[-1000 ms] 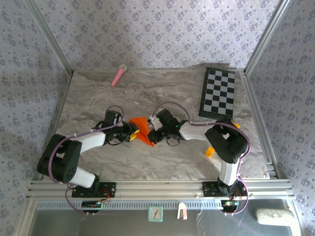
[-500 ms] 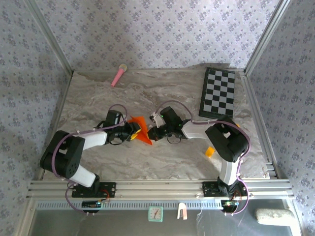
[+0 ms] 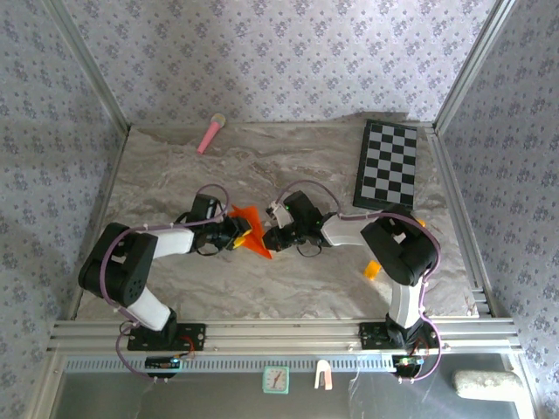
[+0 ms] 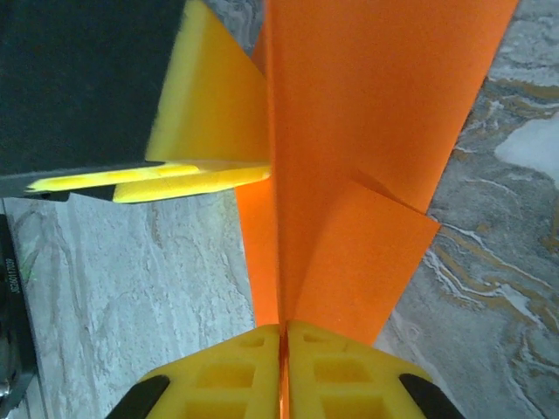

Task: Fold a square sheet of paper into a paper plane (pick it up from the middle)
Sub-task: Fourth fold the wing at the center of the table.

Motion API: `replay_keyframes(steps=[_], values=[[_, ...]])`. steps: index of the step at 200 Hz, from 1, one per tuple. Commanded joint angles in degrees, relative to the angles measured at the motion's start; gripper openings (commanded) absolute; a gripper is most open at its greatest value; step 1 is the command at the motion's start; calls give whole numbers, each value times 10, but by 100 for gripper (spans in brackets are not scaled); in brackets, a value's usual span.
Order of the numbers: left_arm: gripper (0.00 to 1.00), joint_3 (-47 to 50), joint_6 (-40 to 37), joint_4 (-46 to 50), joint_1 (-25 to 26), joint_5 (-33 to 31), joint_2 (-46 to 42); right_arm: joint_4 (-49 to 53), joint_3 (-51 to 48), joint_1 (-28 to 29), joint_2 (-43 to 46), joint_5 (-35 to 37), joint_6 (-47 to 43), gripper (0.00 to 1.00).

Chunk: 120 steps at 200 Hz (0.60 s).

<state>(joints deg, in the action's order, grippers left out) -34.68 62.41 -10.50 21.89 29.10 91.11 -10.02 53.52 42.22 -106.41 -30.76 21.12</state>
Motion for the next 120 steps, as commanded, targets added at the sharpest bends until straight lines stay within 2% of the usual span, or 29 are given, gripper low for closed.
replay_keyframes(steps=[1,31,44,90,120], values=[[43,-7,-2,32,3,-14,16,45,11,7,20,34,-18,16],[43,-7,-2,45,3,-23,15,68,7,24,56,100,-22,31],[43,-7,-2,46,4,-23,16,81,7,39,68,142,-26,33],[42,-8,-1,48,5,-24,18,102,16,94,71,287,-24,35],[43,-9,-3,49,5,-24,19,124,35,110,51,326,-28,35]])
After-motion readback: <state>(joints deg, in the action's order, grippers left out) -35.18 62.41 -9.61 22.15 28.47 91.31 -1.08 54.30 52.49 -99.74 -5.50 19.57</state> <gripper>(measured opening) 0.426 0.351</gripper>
